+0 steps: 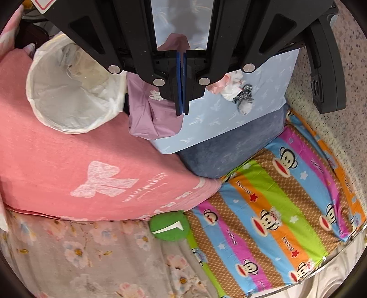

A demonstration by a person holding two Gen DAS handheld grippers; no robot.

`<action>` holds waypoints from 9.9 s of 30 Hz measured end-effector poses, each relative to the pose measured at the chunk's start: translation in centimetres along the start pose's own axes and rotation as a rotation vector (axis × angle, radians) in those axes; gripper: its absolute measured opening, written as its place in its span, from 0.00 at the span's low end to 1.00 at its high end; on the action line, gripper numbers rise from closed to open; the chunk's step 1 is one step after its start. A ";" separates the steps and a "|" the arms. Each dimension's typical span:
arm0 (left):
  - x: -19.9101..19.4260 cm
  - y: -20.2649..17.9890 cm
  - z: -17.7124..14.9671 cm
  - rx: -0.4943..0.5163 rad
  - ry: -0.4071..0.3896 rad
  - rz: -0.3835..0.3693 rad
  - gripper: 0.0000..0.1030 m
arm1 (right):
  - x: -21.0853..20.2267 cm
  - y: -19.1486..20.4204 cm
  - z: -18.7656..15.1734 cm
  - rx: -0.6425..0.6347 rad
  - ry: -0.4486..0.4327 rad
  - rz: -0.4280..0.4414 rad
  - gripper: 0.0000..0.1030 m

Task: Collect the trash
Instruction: 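Carry the pink cloth with the left tool into the bin while the right tool drops the mauve cloth, then withdraw both tools from the bin toward the white knit gloves, then close the right tool on a red-trimmed white glove while the left tool grips the other glove, then carry both white gloves over the white bin and open both tools, then withdraw both tools from the bin toward the grey and leopard-print sock bundle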

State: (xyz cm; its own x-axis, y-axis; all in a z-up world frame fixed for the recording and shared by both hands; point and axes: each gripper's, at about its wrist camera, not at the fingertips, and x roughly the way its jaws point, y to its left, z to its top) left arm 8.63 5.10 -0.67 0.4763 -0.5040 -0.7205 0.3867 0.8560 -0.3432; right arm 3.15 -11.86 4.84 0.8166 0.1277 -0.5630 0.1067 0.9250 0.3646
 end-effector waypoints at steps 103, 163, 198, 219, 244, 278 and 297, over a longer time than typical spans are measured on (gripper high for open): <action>0.6 19.4 -1.8 -0.259 -0.009 0.353 0.83 | 16.1 8.3 -10.9 -0.151 0.358 -0.035 0.66; 0.0 5.3 -4.1 -0.059 0.001 0.167 0.09 | 4.4 2.3 -10.4 -0.104 0.213 -0.053 0.09; 0.9 -10.0 -4.5 0.236 -0.025 -0.066 0.09 | -7.8 -9.8 -6.1 0.016 -0.020 -0.223 0.09; 7.5 -11.9 -0.9 0.226 0.000 -0.107 0.65 | -2.2 -15.3 -1.8 0.037 0.003 -0.260 0.15; 5.1 -1.3 -2.0 0.017 -0.053 0.077 0.66 | 1.7 -8.9 -3.6 -0.027 0.038 -0.196 0.39; -0.2 18.9 -0.6 -0.182 -0.100 0.375 0.83 | 16.7 11.2 -7.2 -0.218 0.243 0.053 0.48; 6.6 25.6 8.0 -0.213 -0.036 0.311 0.72 | 28.8 20.6 -7.6 -0.334 0.339 0.143 0.48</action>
State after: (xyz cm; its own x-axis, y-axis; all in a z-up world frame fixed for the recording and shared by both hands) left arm 27.95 22.81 -9.39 0.5739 -0.2168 -0.7897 0.0480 0.9716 -0.2318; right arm 24.56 13.60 -9.51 0.5738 0.3191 -0.7543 -0.2255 0.9469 0.2290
